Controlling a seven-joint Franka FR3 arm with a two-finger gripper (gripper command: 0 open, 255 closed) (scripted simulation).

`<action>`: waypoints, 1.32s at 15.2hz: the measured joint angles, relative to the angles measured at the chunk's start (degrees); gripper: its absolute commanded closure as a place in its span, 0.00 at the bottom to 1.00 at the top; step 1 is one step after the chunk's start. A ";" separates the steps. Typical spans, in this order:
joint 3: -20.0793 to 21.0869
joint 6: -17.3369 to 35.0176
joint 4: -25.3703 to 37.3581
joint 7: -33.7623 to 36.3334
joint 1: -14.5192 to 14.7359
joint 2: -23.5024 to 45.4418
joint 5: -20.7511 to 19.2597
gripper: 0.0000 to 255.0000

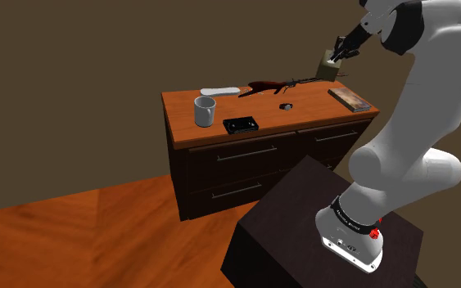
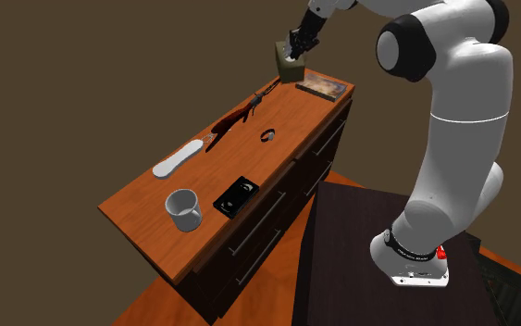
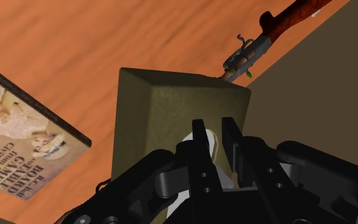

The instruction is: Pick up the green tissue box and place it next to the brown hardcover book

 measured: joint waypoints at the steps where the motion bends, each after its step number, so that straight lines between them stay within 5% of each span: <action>1: 0.07 0.54 -0.37 -0.29 0.00 0.25 0.18 1.00; 20: 1.70 11.48 -9.10 -6.43 0.18 3.97 4.17 1.00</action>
